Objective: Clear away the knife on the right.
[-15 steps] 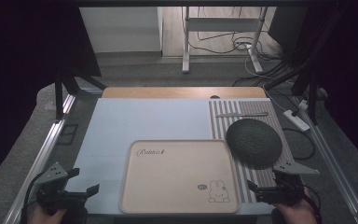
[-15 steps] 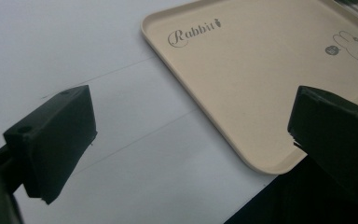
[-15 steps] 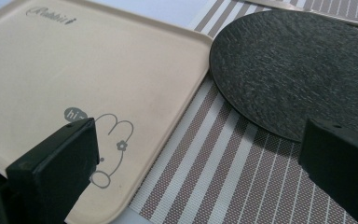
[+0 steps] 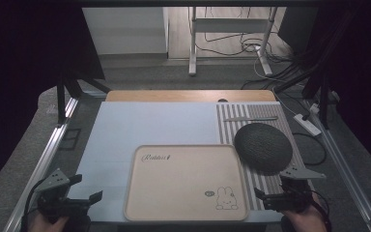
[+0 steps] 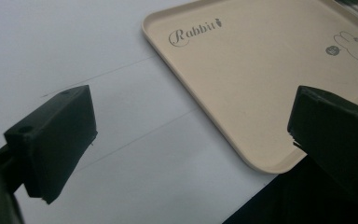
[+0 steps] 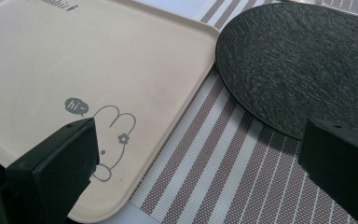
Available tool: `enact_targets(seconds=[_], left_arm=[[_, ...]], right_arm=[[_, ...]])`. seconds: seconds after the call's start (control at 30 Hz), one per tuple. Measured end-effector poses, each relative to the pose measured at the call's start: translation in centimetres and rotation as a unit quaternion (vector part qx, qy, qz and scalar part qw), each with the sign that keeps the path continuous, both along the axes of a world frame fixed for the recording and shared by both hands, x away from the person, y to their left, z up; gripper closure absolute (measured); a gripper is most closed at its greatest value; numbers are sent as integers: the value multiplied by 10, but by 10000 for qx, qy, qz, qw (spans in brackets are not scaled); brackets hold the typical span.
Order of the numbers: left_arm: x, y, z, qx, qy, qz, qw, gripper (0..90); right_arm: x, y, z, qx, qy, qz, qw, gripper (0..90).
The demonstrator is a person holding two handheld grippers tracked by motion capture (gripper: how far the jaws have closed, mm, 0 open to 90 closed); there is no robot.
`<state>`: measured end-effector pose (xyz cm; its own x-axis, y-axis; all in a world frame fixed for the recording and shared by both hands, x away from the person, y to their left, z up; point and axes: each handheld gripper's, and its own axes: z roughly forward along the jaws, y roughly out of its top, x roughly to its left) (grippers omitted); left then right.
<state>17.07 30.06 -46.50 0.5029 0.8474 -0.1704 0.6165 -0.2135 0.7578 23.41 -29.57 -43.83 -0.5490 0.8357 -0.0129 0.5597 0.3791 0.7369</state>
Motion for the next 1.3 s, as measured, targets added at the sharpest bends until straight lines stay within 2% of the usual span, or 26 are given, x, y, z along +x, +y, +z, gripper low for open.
enact_targets(seconds=[0.5, 0.87, 1.13, 1.3], left_arm=[[0, 0, 0, -14, 2, 11, 10000, 22], [0, 0, 0, -11, 13, 20, 10000, 23], [0, 0, 0, 13, 11, 26, 10000, 24], [0, 0, 0, 12, 12, 32, 10000, 23]], right_arm=[[1, 2, 0, -92, 58, 20, 9999, 0], [5, -2, 4, -41, -123, -129, 9998, 0], [8, -1, 2, -50, -126, -100, 9999, 0], [12, 2, 1, 37, -144, -140, 9998, 0]])
